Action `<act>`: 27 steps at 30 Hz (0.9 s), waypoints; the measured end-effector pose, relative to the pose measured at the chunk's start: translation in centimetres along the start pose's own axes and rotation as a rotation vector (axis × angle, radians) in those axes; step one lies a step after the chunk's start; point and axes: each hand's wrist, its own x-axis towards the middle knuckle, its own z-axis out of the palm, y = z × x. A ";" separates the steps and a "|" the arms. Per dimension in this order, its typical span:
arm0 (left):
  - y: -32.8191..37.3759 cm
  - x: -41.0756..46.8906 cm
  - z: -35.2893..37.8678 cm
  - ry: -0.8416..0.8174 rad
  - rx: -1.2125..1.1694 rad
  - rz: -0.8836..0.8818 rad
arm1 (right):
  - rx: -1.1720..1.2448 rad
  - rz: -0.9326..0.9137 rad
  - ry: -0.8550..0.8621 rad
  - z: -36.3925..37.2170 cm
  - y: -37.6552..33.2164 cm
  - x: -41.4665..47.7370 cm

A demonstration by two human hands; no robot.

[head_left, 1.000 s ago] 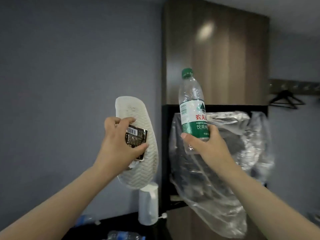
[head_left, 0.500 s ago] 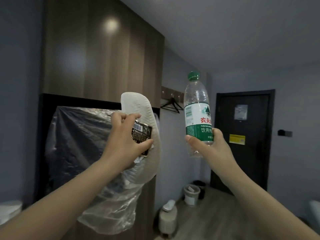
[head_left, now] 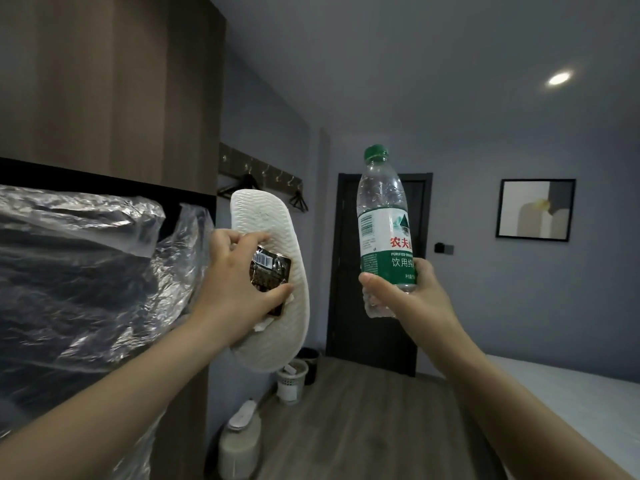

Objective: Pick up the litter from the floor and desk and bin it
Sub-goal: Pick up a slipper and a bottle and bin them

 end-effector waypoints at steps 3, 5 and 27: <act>-3.7 2.8 2.2 -0.004 -0.028 0.031 | -0.020 0.004 0.044 2.4 1.9 3.0; -6.0 5.1 3.7 -0.006 -0.057 0.057 | -0.029 0.018 0.070 4.2 3.2 5.3; -24.1 20.8 31.6 -0.106 -0.165 0.057 | -0.117 0.139 0.138 8.3 26.8 31.4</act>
